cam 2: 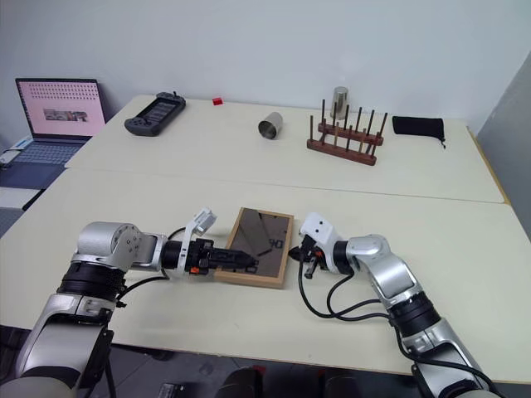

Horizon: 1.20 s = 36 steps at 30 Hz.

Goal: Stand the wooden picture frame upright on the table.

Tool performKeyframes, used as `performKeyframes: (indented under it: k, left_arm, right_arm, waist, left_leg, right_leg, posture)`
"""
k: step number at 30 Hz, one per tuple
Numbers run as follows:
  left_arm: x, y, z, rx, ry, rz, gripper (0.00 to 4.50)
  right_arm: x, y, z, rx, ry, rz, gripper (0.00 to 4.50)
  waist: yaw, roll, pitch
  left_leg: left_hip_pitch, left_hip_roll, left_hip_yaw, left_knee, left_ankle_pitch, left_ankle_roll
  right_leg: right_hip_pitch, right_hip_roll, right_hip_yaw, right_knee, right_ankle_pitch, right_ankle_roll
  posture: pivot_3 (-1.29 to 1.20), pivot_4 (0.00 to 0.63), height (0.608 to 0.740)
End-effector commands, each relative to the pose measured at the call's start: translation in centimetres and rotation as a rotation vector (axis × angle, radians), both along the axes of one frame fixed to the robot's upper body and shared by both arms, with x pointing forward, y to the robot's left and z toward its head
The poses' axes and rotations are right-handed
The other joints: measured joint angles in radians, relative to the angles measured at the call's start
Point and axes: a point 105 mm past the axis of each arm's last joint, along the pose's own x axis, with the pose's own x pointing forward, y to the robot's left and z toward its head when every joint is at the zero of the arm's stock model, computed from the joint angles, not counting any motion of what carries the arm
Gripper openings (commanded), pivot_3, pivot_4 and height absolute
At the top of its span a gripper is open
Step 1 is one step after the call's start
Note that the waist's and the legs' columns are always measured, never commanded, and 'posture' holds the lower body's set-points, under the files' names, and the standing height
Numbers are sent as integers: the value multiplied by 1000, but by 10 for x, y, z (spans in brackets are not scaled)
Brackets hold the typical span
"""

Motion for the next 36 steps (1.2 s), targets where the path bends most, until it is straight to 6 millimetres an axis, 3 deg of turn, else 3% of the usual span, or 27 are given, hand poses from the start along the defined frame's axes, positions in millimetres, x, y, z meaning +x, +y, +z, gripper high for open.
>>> performKeyframes:
  k: [1,4,8,14,18,21,29,32,36]
  left_arm:
    - [4,-4,5,-28,-35,-4,1946]
    - [7,-6,8,-38,-69,4,1503]
    - [3,-3,35,-89,-142,-29,1431]
    - [9,-3,62,-138,-261,2,1414]
    - [10,-8,73,-166,-319,19,1414]
    - [10,-14,75,-173,-342,19,1414]
    - [11,-22,79,-187,-364,13,1414]
    - [11,-23,78,-181,-366,11,1414]
    - [11,-22,78,-176,-367,18,1414]
  right_arm:
    - [-1,8,14,40,-43,19,0]
    - [1,8,18,70,-34,0,0]
    - [3,-27,32,77,-14,-48,0]
    - [0,-48,71,141,0,-49,1105]
    - [0,-37,105,262,13,-29,1835]
    - [2,-19,119,333,40,-10,2444]
    - [19,12,112,336,59,-39,4371]
    - [18,23,114,349,63,-11,4486]
    - [-6,37,130,413,90,136,4486]
  waist:
    - [-1,0,0]
    - [-5,0,0]
    - [-7,0,0]
    - [-9,0,0]
    - [-17,0,1]
    - [-18,0,1]
    - [-13,0,1]
    - [-13,0,1]
    - [-13,0,1]
  left_leg:
    - [0,0,0,0,0,0]
    - [0,0,0,0,0,0]
    - [-1,0,0,0,0,0]
    - [-2,0,0,-1,0,0]
    - [-3,1,1,-1,0,0]
    - [-3,1,1,-1,0,0]
    - [-5,0,1,0,0,0]
    - [-6,1,1,0,0,0]
    - [-6,1,0,-1,0,0]
  right_leg:
    - [0,0,0,0,0,0]
    - [0,0,0,0,0,0]
    - [0,0,0,0,0,0]
    - [-2,0,0,0,0,0]
    - [-4,1,1,1,0,0]
    - [-4,1,1,1,0,0]
    - [-5,0,1,0,0,0]
    - [-7,0,0,1,0,0]
    - [-7,0,0,1,0,0]
  posture:
    - [0,150,740]
    - [0,150,740]
    - [0,150,740]
    - [0,150,740]
    - [0,150,740]
    - [0,150,740]
    - [0,150,740]
    - [0,150,740]
    - [0,150,740]
